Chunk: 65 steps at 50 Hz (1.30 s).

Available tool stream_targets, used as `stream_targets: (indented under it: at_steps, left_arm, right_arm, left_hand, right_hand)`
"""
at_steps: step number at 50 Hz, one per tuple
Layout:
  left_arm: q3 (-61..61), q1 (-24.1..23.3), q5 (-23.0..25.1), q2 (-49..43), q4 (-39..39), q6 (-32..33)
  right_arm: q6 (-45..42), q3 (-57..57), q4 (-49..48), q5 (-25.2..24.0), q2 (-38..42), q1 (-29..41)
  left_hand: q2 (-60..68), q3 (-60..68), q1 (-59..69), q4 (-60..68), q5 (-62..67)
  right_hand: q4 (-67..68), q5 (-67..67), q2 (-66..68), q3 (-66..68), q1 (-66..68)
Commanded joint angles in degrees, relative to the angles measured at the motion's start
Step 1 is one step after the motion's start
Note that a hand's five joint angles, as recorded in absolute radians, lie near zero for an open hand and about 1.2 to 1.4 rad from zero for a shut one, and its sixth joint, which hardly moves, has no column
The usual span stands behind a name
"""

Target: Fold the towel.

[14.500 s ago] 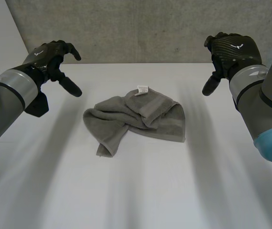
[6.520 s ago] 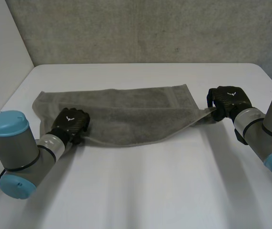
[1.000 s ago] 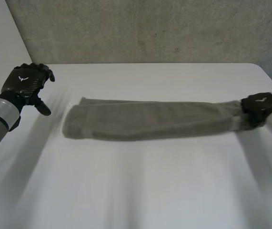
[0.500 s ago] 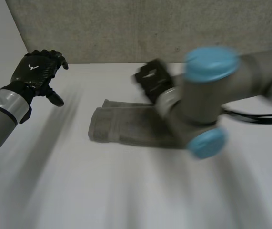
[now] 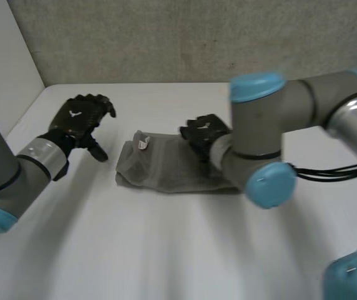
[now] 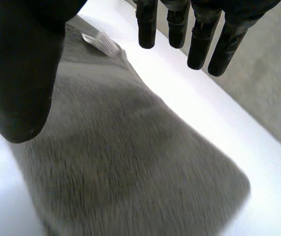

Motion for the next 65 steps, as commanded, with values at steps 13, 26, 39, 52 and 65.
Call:
stream_targets:
  at_steps: [13,26,39,52,65]
  left_arm:
    - [-2.7,-7.6,0.1,-1.5,2.2,0.0]
    - [-3.5,-7.3,0.0,-1.1,2.3,-0.1]
    - [-3.7,-6.8,-0.1,0.2,2.2,-0.4]
    - [-1.2,-6.9,-2.7,3.0,2.2,-1.8]
    - [1.0,-6.7,-5.6,2.9,2.2,-8.2]
  right_arm:
    - [3.6,43.5,-27.7,-6.0,-16.4,-11.0]
    - [11.5,46.1,-31.2,-5.7,-14.6,-12.2]
    - [0.6,52.6,-22.7,-11.7,-29.4,-19.7]
    - [-1.0,34.0,-15.6,-9.6,-24.5,-7.9]
    - [1.5,19.9,-13.3,-0.8,-6.9,12.2]
  left_hand:
    - [-3.0,-3.3,-3.7,-3.4,-2.1]
    - [-3.0,-3.3,-3.7,-3.4,-2.1]
    - [-3.0,-3.3,-3.7,-3.4,-2.1]
    - [-3.5,-3.8,-4.2,-3.9,-2.6]
    - [-3.6,-4.0,-4.4,-4.1,-2.8]
  right_hand:
    - [12.3,13.6,13.0,12.8,13.7]
    - [65.2,66.6,66.0,65.8,66.6]
    - [65.2,66.6,66.0,65.8,66.6]
    - [65.2,66.6,66.0,65.8,66.6]
    - [-4.8,-3.4,-4.0,-4.2,-3.4]
